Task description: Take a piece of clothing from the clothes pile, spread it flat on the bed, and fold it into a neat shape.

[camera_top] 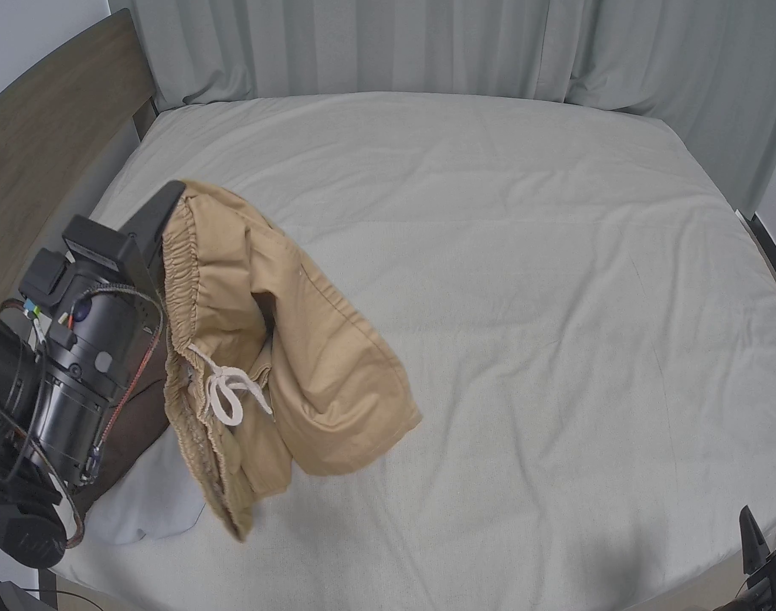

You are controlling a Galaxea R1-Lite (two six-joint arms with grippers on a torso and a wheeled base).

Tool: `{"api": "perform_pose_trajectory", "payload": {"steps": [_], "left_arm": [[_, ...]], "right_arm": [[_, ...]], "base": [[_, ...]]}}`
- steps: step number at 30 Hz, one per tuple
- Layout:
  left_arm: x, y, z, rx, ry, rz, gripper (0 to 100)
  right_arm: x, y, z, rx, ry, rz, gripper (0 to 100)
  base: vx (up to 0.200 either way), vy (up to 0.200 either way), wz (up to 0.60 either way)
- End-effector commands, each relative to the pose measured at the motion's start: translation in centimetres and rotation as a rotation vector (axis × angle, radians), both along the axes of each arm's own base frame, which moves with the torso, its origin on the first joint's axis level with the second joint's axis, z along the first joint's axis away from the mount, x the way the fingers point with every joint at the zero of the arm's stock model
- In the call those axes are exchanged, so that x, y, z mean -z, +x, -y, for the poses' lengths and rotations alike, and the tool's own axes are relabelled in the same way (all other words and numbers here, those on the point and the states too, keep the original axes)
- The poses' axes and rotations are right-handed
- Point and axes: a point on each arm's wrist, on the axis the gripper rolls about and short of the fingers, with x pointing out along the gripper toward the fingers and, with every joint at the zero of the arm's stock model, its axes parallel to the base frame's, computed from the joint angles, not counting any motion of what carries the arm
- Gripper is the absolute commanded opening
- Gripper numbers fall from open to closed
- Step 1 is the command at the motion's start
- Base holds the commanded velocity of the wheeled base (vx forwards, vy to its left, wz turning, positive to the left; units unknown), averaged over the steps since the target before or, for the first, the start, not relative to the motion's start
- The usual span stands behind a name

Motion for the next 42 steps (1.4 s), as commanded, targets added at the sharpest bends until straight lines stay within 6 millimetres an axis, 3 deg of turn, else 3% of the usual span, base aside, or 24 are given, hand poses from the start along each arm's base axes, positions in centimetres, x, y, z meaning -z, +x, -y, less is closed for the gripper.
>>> {"api": "perform_pose_trajectory", "payload": {"steps": [1, 7, 16, 21, 23, 24, 25, 30, 33, 36, 41, 42], "left_arm": [[-2.1, -1.8, 0.0, 0.033, -0.027, 0.073, 0], [-3.3, -3.4, -0.1, 0.074, -0.035, 0.096, 0], [-3.4, -3.9, 0.0, 0.094, -0.038, 0.098, 0], [-1.3, -3.9, 0.0, 0.103, 0.013, 0.028, 0], [1.1, -3.3, 0.2, 0.099, 0.083, -0.056, 0], [1.2, -3.3, 0.2, 0.097, 0.087, -0.059, 0], [2.5, -2.4, 0.2, 0.067, 0.123, -0.103, 0], [4.2, -0.6, 0.7, 0.037, 0.179, -0.167, 0], [5.5, 0.3, 1.9, 0.055, 0.227, -0.205, 0], [6.5, 1.5, 4.6, 0.123, 0.254, -0.216, 0], [8.2, 1.7, 9.8, 0.247, 0.302, -0.221, 0], [8.2, 1.3, 11.7, 0.295, 0.320, -0.194, 0]], "right_arm": [[0.5, 0.0, 0.0, -0.001, 0.000, -0.002, 100], [0.5, 0.0, 0.0, -0.001, 0.000, -0.002, 100], [0.5, 0.0, 0.0, -0.003, 0.000, 0.000, 100], [0.5, 0.0, 0.0, -0.001, 0.000, 0.000, 100], [0.5, 0.0, 0.0, -0.001, 0.000, 0.000, 100], [0.5, 0.0, 0.0, -0.001, 0.000, 0.000, 100], [0.5, 0.0, 0.0, -0.001, 0.000, 0.000, 100], [0.5, 0.0, 0.0, -0.001, 0.000, -0.002, 100], [0.5, 0.0, 0.0, -0.001, 0.000, 0.000, 100], [0.5, 0.0, 0.0, -0.001, 0.001, 0.000, 100], [0.5, 0.0, 0.0, -0.001, 0.000, 0.000, 100], [0.5, 0.0, 0.0, -0.003, 0.000, -0.002, 100]], "base": [[0.000, 0.000, 0.00], [0.000, 0.000, 0.00], [0.000, 0.000, 0.00], [0.000, 0.000, 0.00], [0.000, 0.000, 0.00], [0.000, 0.000, 0.00], [0.000, 0.000, 0.00], [0.000, 0.000, 0.00], [0.000, 0.000, 0.00], [0.000, 0.000, 0.00], [0.000, 0.000, 0.00], [0.000, 0.000, 0.00]]}}
